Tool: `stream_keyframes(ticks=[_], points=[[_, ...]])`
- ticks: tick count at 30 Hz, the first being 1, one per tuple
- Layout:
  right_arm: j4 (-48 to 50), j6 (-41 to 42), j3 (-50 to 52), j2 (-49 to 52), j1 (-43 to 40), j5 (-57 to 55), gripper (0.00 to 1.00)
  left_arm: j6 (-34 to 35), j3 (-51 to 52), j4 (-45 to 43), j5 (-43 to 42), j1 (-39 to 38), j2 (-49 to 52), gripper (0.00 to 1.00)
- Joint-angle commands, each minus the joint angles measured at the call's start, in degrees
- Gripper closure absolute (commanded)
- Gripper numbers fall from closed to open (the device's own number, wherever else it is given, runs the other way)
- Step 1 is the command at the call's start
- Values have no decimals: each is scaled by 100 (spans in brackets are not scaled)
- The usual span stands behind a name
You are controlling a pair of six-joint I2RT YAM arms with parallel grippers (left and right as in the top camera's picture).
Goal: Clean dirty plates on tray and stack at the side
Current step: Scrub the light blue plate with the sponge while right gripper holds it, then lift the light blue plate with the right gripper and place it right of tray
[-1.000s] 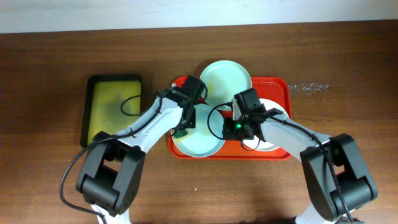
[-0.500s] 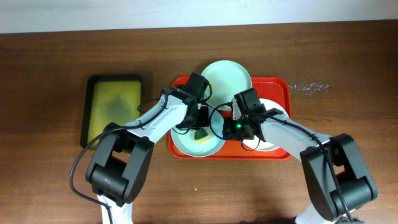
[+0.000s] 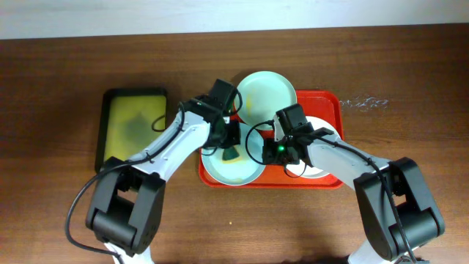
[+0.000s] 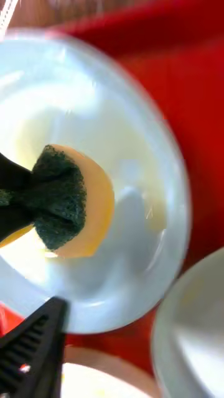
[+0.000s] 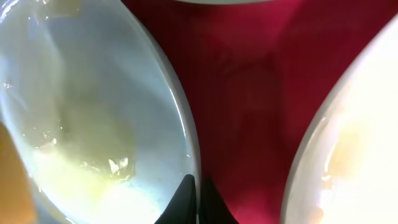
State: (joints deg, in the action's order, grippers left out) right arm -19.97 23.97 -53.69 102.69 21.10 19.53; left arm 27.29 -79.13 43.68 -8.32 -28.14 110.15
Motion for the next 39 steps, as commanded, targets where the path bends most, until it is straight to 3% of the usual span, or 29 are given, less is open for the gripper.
stream_keyframes(ticks=[1, 5, 10, 13, 18, 24, 27, 32, 35, 37, 39], points=[[-37, -101, 15, -111, 26, 76, 96, 55, 343, -297, -417, -264, 118, 100], [-37, -103, 15, -109, 26, 79, 96, 310, 400, -402, -330, -354, 479, 100], [-42, -103, 15, -109, 26, 76, 96, 308, 398, 212, 1860, -302, 586, 100], [-42, -103, 15, -109, 26, 79, 96, 308, 378, 492, 2367, -160, 463, 100], [-26, -111, 15, -109, 26, 76, 96, 308, 354, 483, 2343, -17, -254, 100], [-459, -297, -431, -466, 59, -44, 96, 310, 354, 396, 1357, 549, -1670, 100], [-1556, -431, -1217, -750, 426, -1875, 96, 214, 354, 774, 1370, 1513, -2149, 100], [-3480, -1078, -3265, -752, 1821, -6354, 96, 136, 367, 1150, 1364, 2879, -2146, 100], [-3403, -1840, -3462, -752, 2415, -7777, 96, 136, 367, 1172, 1355, 3018, -2146, 100], [-2929, -3058, -3462, -750, 2920, -9117, 96, 136, 367, 1174, 1351, 3018, -2146, 100], [-2428, -4028, -3462, -750, 3119, -9731, 96, 136, 367, 1178, 1340, 3018, -2146, 100]])
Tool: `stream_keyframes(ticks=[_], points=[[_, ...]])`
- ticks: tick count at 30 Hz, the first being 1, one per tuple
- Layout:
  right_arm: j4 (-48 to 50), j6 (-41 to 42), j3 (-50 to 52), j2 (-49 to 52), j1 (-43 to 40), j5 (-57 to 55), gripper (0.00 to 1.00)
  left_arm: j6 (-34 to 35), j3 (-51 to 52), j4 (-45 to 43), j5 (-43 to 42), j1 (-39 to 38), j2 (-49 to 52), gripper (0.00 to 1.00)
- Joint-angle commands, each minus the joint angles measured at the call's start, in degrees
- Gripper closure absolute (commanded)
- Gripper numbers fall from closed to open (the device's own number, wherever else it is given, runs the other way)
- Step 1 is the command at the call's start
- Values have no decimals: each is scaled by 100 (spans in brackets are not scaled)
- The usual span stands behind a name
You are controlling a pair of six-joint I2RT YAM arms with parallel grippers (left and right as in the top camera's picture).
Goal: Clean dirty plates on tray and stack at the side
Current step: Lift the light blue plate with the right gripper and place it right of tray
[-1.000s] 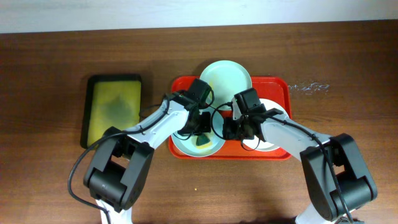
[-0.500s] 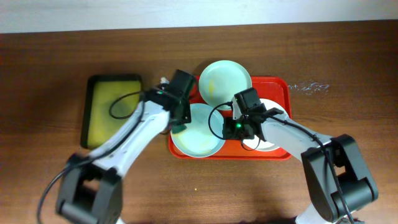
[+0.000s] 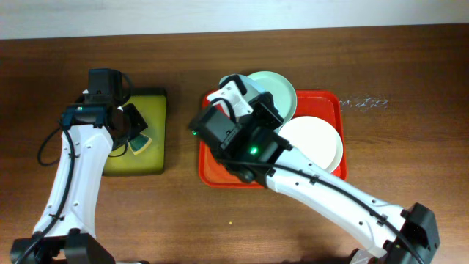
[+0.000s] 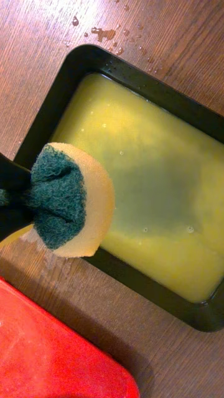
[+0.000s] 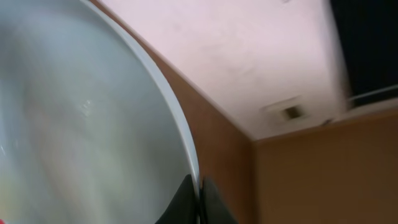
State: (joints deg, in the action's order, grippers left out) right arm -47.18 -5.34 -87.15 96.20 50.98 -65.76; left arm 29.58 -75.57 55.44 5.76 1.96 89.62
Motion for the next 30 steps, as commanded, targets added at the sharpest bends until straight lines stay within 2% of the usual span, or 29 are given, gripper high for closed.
stream_keyframes(ticks=[1, 5, 7, 8, 9, 10, 11, 13, 14, 16, 17, 20, 23, 25, 26, 27, 30], points=[[527, -1488, -116, -101, 177, -1362, 96, -94, 11, 15, -68, 9, -94, 100], [763, -2417, -116, -101, 195, -1451, 96, -94, 11, 39, -68, 9, -94, 100], [763, -2358, -116, -101, 195, -1440, 96, -94, 11, 39, -70, 9, -94, 100], [750, -1845, -114, -98, 195, -1370, 96, -94, 11, 39, -70, 9, -94, 100], [334, -693, -114, -92, 192, -621, 96, -94, 11, 39, -70, 9, -94, 100], [-195, -570, -76, 11, 81, 964, 96, -94, 11, 42, -68, 9, -94, 100], [-463, -350, 55, 280, -125, 1458, 96, -94, 11, 61, -129, 9, -94, 100], [-782, 1563, 57, 444, -39, 313, 96, -94, 11, 61, -323, 7, -94, 100], [-791, 1851, 0, 358, 90, -157, 96, -94, 11, 70, -326, 9, -94, 100], [-835, 1849, -20, 269, 245, -704, 96, -94, 11, 103, -348, 7, -94, 100], [-835, 1856, -17, 269, 278, -638, 96, -94, 15, 105, -345, 7, -94, 100], [-798, 1849, 4, 520, -46, 774, 96, -94, 17, 101, -348, 7, -94, 100], [-918, 2273, -28, 535, -186, 879, 96, -94, 17, 101, -348, 7, -94, 100], [-887, 2586, -232, 166, -229, 643, 96, -94, 17, 103, -348, 7, -94, 100], [-741, 2579, -382, -98, -398, 872, 96, -94, 17, 103, -345, 7, -94, 100], [-586, 2577, -437, -310, -734, 1445, 96, -94, 17, 103, -345, 7, -94, 100], [-490, 2461, -422, -553, -3045, 5578, 96, -94, 17, 98, -345, 7, -94, 100]])
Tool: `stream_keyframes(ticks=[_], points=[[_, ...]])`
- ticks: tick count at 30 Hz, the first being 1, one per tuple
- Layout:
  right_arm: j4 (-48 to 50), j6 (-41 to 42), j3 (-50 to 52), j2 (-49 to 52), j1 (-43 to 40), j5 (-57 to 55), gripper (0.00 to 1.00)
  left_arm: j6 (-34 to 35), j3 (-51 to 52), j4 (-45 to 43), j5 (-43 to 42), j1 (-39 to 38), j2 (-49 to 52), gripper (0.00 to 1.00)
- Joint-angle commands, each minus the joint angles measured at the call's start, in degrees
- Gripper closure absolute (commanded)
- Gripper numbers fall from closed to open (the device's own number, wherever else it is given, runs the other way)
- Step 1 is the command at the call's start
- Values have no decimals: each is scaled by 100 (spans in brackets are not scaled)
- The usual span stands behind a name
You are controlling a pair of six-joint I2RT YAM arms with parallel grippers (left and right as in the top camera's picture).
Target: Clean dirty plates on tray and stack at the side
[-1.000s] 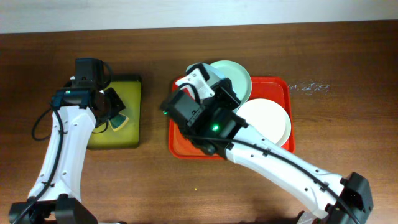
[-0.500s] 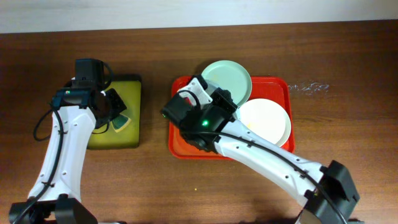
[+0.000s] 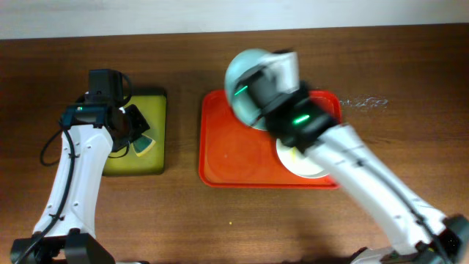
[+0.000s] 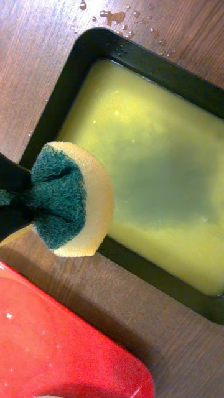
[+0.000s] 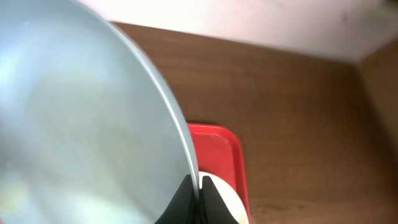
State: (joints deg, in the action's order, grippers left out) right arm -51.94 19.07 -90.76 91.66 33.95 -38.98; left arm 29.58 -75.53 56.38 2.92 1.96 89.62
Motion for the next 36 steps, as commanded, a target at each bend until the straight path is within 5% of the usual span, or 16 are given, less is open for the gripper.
stream_keyframes(ticks=[1, 3, 7, 13, 15, 20, 23, 27, 31, 33, 35, 36], points=[[-17, -214, 9, 55, -2398, 4315, 96, -94, 13, 2, -61, 7, -94, 100], [-33, -538, 269, 372, -3991, 5512, 96, -94, 13, -9, -63, 7, -94, 100], [168, -601, 645, 1224, -6037, 5641, 96, -94, 15, -66, -61, 7, -92, 100], [656, -686, 645, 2409, -6951, 5611, 96, -94, 50, -168, -59, 7, -92, 100], [682, -686, 645, 2415, -6951, 5254, 58, -94, 50, -168, -59, 7, -92, 100], [422, -684, 378, 1836, -6953, 5386, 54, -94, 50, -164, -61, 7, -92, 100], [662, -686, 223, 990, -6502, 6677, 48, -94, 50, -168, -61, 7, -92, 100], [1102, -1834, 225, 1250, -4315, 6380, 15, -94, 50, -166, -61, 7, -92, 100], [1910, -2002, 225, 2391, -2870, 4498, 11, -94, 50, -166, -61, 7, -92, 100], [1897, -1633, 225, 2752, -2754, 4472, 12, -94, 50, -168, -61, 7, -92, 100], [1801, -1537, 225, 2809, -2754, 4500, 40, -94, 50, -181, -61, 7, -92, 100], [1821, -1541, 238, 2817, -2736, 4745, 41, -94, 50, -186, -61, 7, -92, 100]])
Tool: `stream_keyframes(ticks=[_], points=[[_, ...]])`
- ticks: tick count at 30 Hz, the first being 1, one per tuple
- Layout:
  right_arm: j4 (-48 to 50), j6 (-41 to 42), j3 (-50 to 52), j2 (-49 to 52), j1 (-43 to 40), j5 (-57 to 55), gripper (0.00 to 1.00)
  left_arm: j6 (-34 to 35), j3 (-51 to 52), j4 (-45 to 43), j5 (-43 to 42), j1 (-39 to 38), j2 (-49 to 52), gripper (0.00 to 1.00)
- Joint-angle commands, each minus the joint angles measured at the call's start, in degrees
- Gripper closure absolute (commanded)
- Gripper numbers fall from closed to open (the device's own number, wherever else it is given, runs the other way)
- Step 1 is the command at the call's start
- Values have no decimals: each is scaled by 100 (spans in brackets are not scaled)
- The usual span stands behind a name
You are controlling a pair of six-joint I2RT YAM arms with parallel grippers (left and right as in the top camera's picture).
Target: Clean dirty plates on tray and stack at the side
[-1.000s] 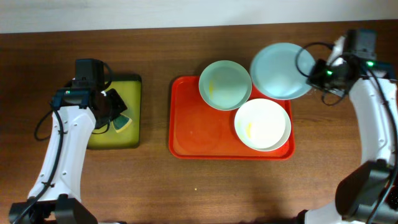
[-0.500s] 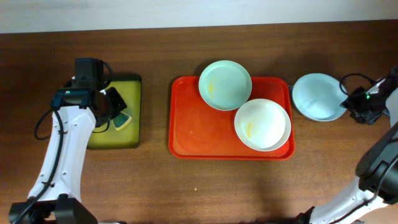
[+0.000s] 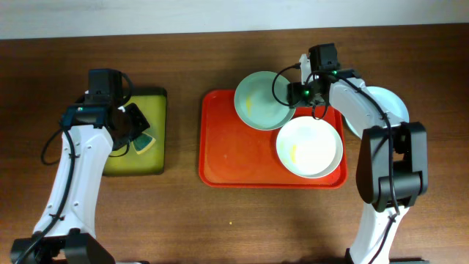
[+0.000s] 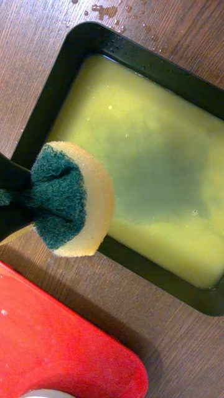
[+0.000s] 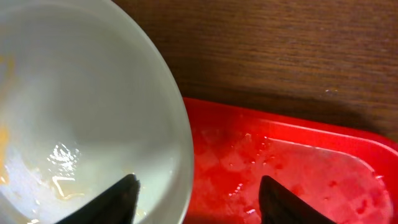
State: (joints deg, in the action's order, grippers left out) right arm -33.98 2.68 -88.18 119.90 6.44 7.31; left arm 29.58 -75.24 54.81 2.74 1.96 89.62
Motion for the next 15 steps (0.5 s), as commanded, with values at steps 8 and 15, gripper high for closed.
stream_keyframes(ticks=[8, 15], points=[[295, 98, -20, 407, 190, 564, 79, -94, 22, -50, -44, 7, -92, 100], [-688, 107, -131, -74, 723, 1550, 96, -166, 22, -72, -50, -149, -92, 100]])
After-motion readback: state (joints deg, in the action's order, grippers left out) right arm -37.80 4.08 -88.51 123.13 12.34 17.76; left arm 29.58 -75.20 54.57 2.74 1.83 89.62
